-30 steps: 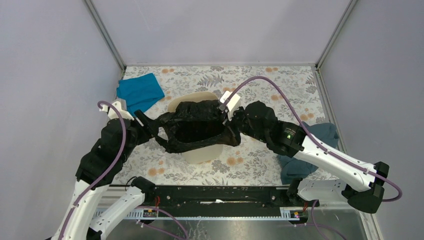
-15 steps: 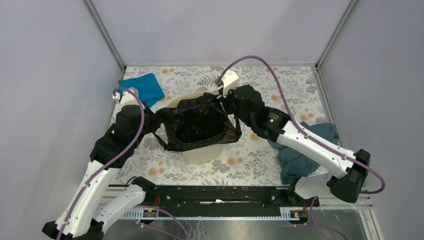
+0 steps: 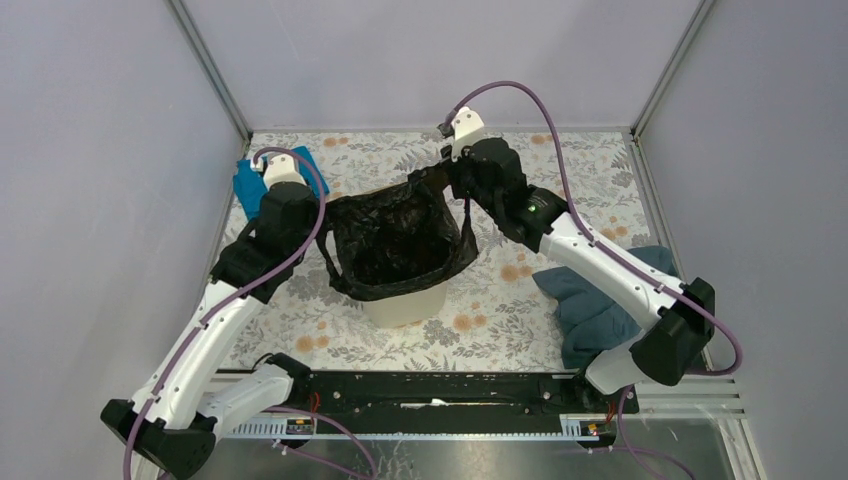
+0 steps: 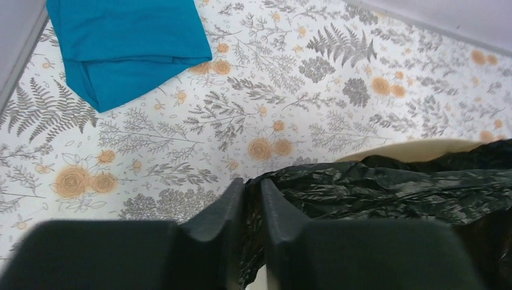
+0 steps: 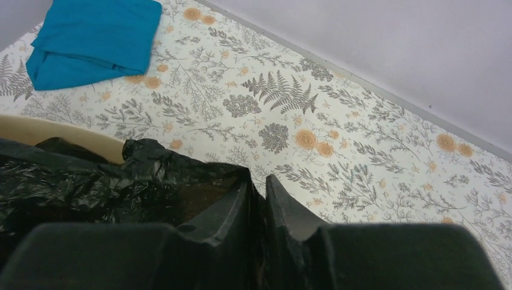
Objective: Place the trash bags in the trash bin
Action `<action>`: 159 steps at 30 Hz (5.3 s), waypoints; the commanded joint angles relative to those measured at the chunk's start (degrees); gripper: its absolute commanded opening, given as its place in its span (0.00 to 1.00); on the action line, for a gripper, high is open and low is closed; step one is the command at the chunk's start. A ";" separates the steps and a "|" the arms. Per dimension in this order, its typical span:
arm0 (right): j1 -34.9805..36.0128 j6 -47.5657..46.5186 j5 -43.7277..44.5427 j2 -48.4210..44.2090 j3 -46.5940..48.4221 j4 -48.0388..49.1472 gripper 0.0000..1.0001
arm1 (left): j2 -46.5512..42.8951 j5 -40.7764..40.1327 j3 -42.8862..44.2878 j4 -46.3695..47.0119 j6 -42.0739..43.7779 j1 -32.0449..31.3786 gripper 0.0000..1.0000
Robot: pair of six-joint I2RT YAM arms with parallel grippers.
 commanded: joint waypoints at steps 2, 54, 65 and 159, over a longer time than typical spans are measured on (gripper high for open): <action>-2.53 2.18 -5.10 2.26 2.98 3.88 0.22 | -0.18 0.51 1.41 7.28 2.64 2.34 0.10; -12.48 25.91 -23.00 -15.97 -10.64 -12.96 0.97 | -15.77 14.55 -10.35 -11.35 -14.12 11.78 0.92; -12.80 35.30 -33.80 -17.27 -22.30 -2.22 0.62 | -18.67 24.90 -19.89 -6.70 -18.54 11.78 0.90; -18.88 37.09 -45.69 0.32 -38.33 19.46 0.51 | -19.19 18.03 -22.72 -17.07 -37.94 11.83 0.74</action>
